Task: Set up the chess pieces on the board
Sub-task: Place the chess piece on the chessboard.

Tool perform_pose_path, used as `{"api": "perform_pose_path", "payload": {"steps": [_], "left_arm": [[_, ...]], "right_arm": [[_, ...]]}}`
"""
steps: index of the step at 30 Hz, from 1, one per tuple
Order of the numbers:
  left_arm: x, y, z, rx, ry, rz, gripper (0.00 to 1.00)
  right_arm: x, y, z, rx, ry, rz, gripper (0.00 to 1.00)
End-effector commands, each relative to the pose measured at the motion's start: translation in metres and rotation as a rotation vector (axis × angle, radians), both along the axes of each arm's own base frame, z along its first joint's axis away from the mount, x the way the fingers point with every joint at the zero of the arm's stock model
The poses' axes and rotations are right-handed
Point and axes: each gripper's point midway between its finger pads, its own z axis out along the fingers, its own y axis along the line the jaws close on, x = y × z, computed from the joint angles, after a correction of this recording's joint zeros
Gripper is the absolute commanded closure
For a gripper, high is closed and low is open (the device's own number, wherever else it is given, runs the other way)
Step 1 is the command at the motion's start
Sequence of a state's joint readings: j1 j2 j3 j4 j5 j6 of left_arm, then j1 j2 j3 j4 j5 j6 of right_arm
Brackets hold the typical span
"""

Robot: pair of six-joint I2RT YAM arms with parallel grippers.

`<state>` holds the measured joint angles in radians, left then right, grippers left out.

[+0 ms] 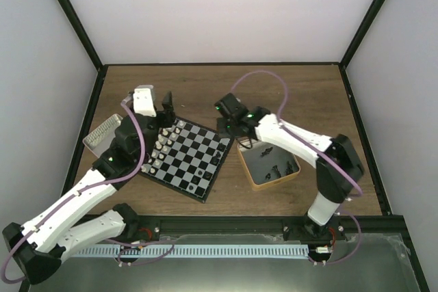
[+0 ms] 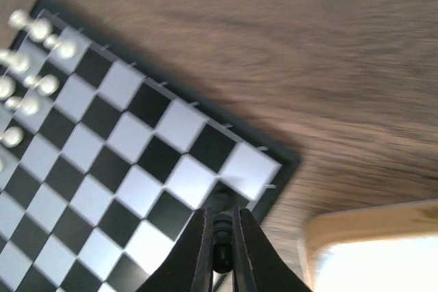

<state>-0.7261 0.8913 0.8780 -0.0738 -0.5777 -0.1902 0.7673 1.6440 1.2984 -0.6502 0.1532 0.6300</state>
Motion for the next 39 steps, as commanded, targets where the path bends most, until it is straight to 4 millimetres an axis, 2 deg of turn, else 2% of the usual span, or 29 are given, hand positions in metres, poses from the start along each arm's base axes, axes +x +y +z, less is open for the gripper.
{"api": "perform_pose_path", "payload": {"steps": [1,4,7,13,19,27,39], "left_arm": [[0.002,0.036,-0.007,-0.029,-0.016,0.21,0.34],[0.004,0.046,-0.015,-0.009,0.025,0.288,0.34],[0.005,0.051,-0.017,-0.008,0.033,0.321,0.33],[0.003,0.056,-0.017,-0.036,0.026,0.328,0.31],[0.003,0.056,-0.018,-0.04,0.025,0.326,0.31],[0.005,0.055,-0.019,-0.036,0.028,0.322,0.31],[0.009,0.05,-0.024,-0.038,0.041,0.301,0.3]], "right_arm": [[-0.024,0.06,-0.002,-0.011,0.018,0.216,0.99],[-0.046,0.092,-0.009,-0.022,0.036,0.337,0.99],[-0.067,0.112,-0.02,-0.028,0.069,0.416,0.99],[-0.088,0.115,-0.049,-0.119,0.128,0.465,0.99],[-0.092,0.112,-0.064,-0.164,0.149,0.473,0.99],[-0.09,0.118,-0.074,-0.155,0.15,0.472,0.99],[-0.085,0.114,-0.091,-0.198,0.152,0.448,0.99]]}}
